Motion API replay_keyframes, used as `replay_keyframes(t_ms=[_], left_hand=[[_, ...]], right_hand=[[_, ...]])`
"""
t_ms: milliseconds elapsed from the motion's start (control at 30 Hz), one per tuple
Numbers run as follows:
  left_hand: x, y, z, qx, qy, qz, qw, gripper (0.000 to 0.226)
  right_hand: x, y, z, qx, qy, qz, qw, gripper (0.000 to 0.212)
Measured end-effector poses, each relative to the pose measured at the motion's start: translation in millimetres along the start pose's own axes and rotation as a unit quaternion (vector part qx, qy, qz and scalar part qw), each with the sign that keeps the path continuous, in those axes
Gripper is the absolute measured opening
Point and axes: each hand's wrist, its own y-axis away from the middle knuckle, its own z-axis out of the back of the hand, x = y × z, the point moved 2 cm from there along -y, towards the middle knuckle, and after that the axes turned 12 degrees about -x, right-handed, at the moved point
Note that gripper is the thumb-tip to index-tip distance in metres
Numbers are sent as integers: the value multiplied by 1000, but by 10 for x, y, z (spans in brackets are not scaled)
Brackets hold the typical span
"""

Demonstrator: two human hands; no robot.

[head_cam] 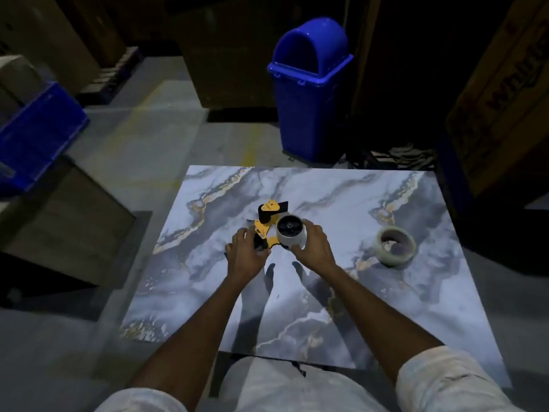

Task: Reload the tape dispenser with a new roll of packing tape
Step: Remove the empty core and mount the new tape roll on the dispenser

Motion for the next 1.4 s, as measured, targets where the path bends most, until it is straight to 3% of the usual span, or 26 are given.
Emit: replay_keyframes(t_ms=[100,267,467,600,900,1100,1267,1400], left_hand=[[23,-86,-24,13,-1,3,1000,73],[145,-192,-62,-1,11,-30,999,38],[259,-180,-39,3,95,-58,994,60],[443,-92,-47,6,95,-66,993,73],[532,166,54,21,112,-87,990,72],[398,67,49,-8,55,-133,990,102],[116,-251,13,83,10,-203,976,121],[5,-337,-123,132,-10,-182,974,125]], right_hand=[[30,-126,-51,31,14,-19,999,94],[114,-194,-71,44,17,-63,997,117],[117,-88,-129,8,-15,-91,996,122],[44,151,-224,-15,-44,-119,992,130],[-64,540,-296,-31,-35,-108,993,119],[52,462,-224,-26,27,-75,997,115],[168,310,-225,13,104,-40,994,109],[276,189,-281,46,156,-13,987,98]])
